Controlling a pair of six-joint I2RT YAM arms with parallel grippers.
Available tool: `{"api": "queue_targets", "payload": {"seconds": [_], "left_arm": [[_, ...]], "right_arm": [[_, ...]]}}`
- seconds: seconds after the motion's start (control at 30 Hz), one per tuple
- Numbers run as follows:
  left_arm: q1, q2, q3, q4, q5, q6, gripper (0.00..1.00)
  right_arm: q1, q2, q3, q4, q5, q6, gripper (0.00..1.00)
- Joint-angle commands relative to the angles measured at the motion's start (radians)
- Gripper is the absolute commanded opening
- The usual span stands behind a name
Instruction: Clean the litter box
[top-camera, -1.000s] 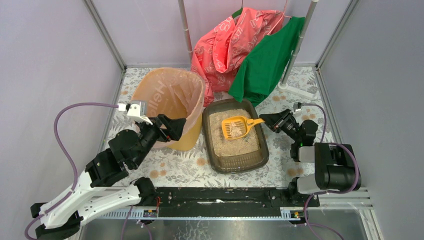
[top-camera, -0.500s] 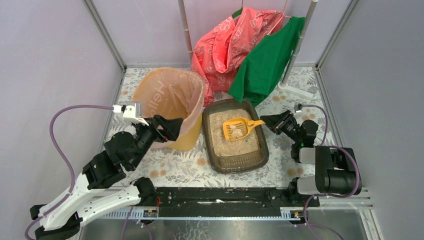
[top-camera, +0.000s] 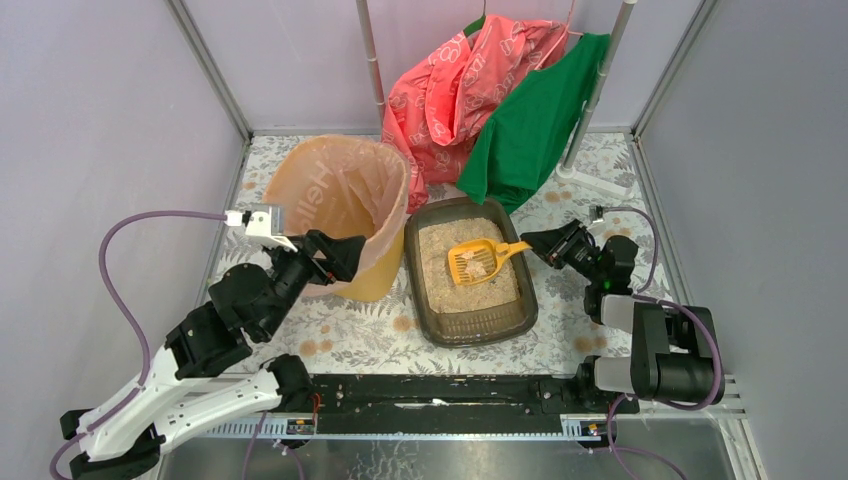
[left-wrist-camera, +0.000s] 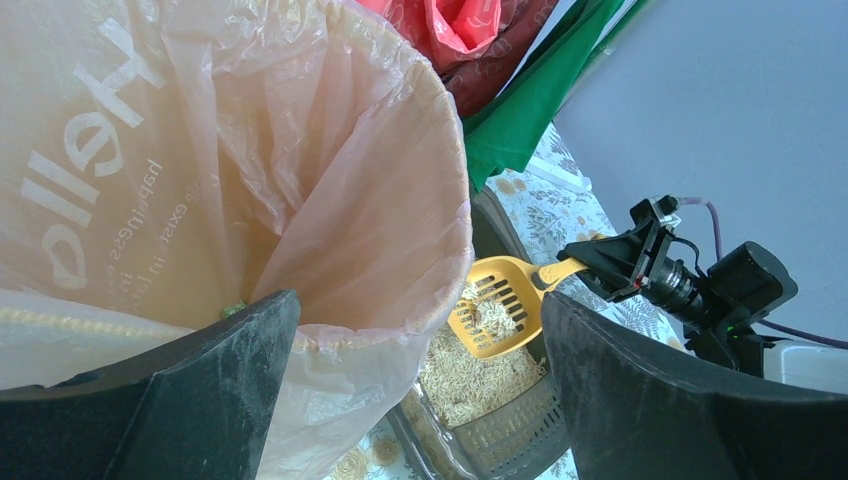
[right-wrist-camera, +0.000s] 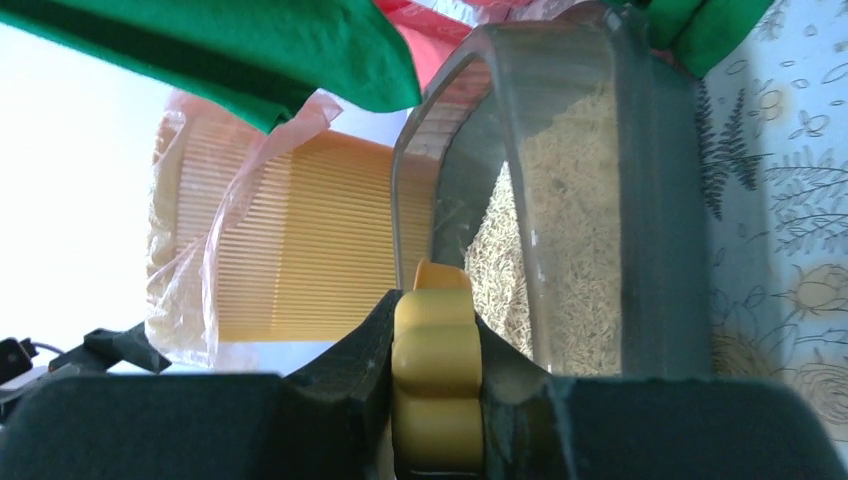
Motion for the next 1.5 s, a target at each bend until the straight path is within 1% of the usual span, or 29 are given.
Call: {"api": "queue_targets", "payload": {"seconds": [0.0,0.03,0.07,0.1,0.13,0.2,0.23,0.3,0.37,0.4,0.43,0.47,0.5,0.57,0.6,0.67,0.73,0.77,0.8,0.87,0.93,1.0,1.03,1.13,1.3,1.4,1.47], "left_arm": [[-0.007,0.002,-0.005,0.034,-0.012,0.016,0.99],[-0.006,-0.001,-0.009,0.042,-0.014,0.019,0.99],[-0.006,-0.003,-0.01,0.046,-0.012,0.021,0.99],[-0.007,-0.002,-0.004,0.039,-0.013,0.019,0.99],[-0.006,-0.003,0.003,0.027,-0.015,0.014,0.99],[-0.007,-0.014,-0.005,0.025,-0.025,0.013,0.99],[-0.007,-0.019,-0.012,0.03,-0.028,0.018,0.99],[-0.006,-0.019,-0.007,0.014,-0.031,0.017,0.99],[-0.006,-0.022,-0.013,0.018,-0.033,0.009,0.99],[-0.006,-0.024,-0.021,0.032,-0.031,0.012,0.99],[-0.007,-0.022,-0.023,0.04,-0.025,0.017,0.99],[-0.007,-0.018,-0.016,0.034,-0.022,0.018,0.99],[-0.007,-0.014,-0.007,0.024,-0.02,0.014,0.99],[-0.006,-0.02,-0.014,0.031,-0.025,0.014,0.99],[-0.006,-0.024,-0.019,0.04,-0.024,0.02,0.99],[-0.006,-0.023,-0.007,0.02,-0.024,0.019,0.99],[-0.006,-0.034,-0.006,0.008,-0.032,0.008,0.99],[-0.007,-0.042,-0.018,0.017,-0.035,0.01,0.99],[-0.006,-0.048,-0.023,0.023,-0.034,0.014,0.99],[-0.006,-0.046,-0.016,0.007,-0.036,0.011,0.99],[-0.006,-0.049,-0.014,0.002,-0.037,0.006,0.99],[-0.007,-0.053,-0.018,0.011,-0.035,0.009,0.99],[-0.006,-0.055,-0.017,0.01,-0.035,0.009,0.99],[-0.006,-0.063,-0.016,0.01,-0.033,0.009,0.99],[-0.006,-0.086,-0.007,-0.006,-0.038,0.013,0.99],[-0.006,-0.098,-0.006,-0.011,-0.042,0.015,0.99],[-0.006,-0.108,-0.009,-0.011,-0.043,0.015,0.99]], "right_arm": [[0.046,0.002,0.058,-0.03,-0.007,-0.056,0.0],[0.059,0.001,0.059,-0.025,-0.006,-0.049,0.0],[0.038,-0.011,0.041,0.0,0.002,-0.03,0.0],[0.006,-0.026,0.029,-0.011,0.012,-0.031,0.0],[0.005,-0.027,0.038,-0.028,0.022,-0.05,0.0],[0.065,-0.001,0.07,-0.041,-0.019,-0.068,0.0],[0.054,0.0,0.05,0.016,-0.016,-0.026,0.0],[-0.031,-0.01,0.018,0.061,0.005,0.022,0.0],[0.034,0.032,0.056,0.076,-0.029,0.024,0.0],[0.041,0.051,0.055,0.118,-0.034,0.07,0.0],[0.006,0.061,0.031,0.191,-0.031,0.109,0.0],[-0.031,0.062,0.018,0.215,-0.026,0.123,0.0],[-0.015,0.064,0.019,0.214,-0.008,0.103,0.0],[0.085,0.069,0.088,0.09,-0.024,0.032,0.0],[0.085,0.049,0.079,0.089,-0.009,0.035,0.0],[0.025,-0.007,0.058,0.016,0.036,-0.002,0.0],[0.075,-0.007,0.105,-0.086,0.022,-0.074,0.0],[0.083,-0.006,0.104,-0.058,0.007,-0.051,0.0],[0.059,-0.016,0.08,-0.007,0.013,-0.011,0.0],[-0.003,-0.029,0.08,-0.014,0.011,0.009,0.0],[0.008,-0.017,0.107,-0.02,-0.024,0.03,0.0],[0.009,-0.014,0.105,0.059,-0.038,0.126,0.0],[0.008,-0.026,0.115,0.046,-0.041,0.132,0.0],[0.009,-0.106,0.182,-0.145,-0.024,0.077,0.0],[0.009,-0.203,0.327,-0.349,-0.03,0.038,0.0],[0.009,-0.22,0.433,-0.432,-0.022,0.014,0.0],[0.009,-0.206,0.488,-0.436,-0.037,0.021,0.0]]}}
